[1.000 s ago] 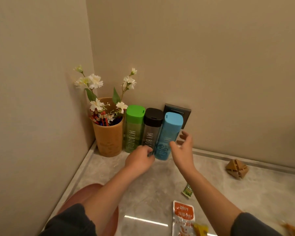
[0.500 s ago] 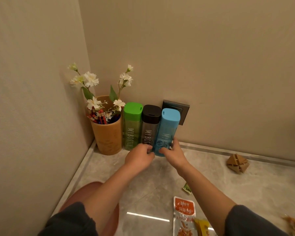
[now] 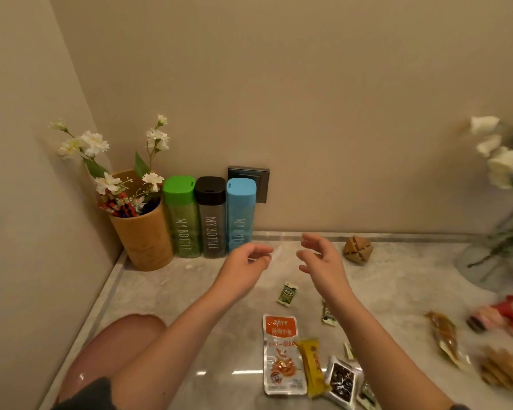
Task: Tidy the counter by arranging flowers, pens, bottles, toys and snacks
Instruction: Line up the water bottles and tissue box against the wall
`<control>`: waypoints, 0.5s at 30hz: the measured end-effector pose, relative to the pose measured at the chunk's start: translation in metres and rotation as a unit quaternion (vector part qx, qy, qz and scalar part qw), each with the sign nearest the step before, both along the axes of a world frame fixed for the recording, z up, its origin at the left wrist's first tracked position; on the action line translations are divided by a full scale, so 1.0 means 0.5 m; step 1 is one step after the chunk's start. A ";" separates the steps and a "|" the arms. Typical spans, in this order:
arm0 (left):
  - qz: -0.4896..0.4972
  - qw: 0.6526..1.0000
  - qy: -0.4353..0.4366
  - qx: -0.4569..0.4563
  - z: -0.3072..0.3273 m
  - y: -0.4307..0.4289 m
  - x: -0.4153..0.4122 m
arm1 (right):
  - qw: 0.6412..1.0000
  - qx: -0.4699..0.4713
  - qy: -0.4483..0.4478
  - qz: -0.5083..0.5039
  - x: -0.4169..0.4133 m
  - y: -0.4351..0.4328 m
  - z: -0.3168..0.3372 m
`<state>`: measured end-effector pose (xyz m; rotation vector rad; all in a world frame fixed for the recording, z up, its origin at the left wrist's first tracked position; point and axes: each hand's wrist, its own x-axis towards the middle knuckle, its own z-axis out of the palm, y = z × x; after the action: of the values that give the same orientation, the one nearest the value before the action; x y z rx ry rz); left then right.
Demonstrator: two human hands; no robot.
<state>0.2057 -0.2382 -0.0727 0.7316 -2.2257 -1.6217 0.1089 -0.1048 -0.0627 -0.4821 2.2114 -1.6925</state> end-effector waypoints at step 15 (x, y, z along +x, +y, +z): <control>-0.174 0.982 0.042 0.063 0.051 0.400 -0.145 | 0.984 0.009 0.057 -0.168 -0.052 0.447 0.030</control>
<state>0.1334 -0.0380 -0.0472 0.3019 -2.3028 -1.9283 0.0827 0.1188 -0.0478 -0.2118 2.5017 -1.8459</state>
